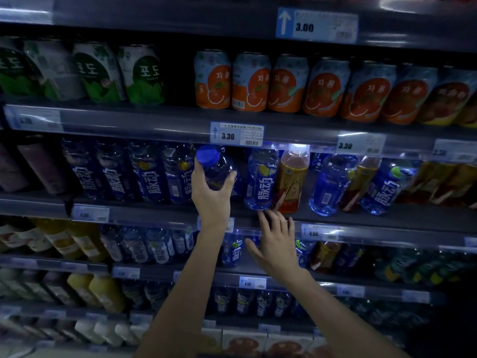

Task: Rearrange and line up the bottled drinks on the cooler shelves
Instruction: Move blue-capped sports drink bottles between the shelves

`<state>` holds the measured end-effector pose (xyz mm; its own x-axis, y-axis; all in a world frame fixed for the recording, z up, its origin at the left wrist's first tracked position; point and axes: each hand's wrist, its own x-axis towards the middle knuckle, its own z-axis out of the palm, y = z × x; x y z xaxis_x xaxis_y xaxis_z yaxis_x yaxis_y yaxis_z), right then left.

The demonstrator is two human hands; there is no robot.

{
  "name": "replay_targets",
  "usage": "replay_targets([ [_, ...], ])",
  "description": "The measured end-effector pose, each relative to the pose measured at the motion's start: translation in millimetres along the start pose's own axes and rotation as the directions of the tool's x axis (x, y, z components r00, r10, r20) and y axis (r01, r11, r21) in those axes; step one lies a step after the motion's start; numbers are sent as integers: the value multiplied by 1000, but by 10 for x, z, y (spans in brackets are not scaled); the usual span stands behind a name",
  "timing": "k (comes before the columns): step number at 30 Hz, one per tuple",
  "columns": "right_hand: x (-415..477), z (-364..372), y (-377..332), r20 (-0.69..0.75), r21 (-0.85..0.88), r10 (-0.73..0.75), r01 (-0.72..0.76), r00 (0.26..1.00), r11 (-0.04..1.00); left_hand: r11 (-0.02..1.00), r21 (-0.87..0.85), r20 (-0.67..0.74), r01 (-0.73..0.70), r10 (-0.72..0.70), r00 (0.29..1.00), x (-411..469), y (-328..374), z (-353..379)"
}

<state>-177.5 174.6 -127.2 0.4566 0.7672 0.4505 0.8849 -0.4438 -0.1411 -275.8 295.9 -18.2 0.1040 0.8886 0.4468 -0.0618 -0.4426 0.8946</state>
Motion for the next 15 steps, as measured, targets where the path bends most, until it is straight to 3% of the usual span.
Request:
replay_targets([
  [4,1,-19,-2,-1,7,-5,5,1000,1000,1000,-12,-4,29,-29,1000,10,-75,29],
  [6,-2,-25,-4,2,11,-10,10,1000,1000,989,-95,-35,111,-115,993,-1,-107,25],
  [9,-2,-36,-2,-2,20,-10,10,1000,1000,979,-90,-71,183,-190,979,-73,-181,38],
  [15,-7,-35,18,4,27,-18,18,1000,999,986,-136,-34,96,-101,994,-48,-126,42],
])
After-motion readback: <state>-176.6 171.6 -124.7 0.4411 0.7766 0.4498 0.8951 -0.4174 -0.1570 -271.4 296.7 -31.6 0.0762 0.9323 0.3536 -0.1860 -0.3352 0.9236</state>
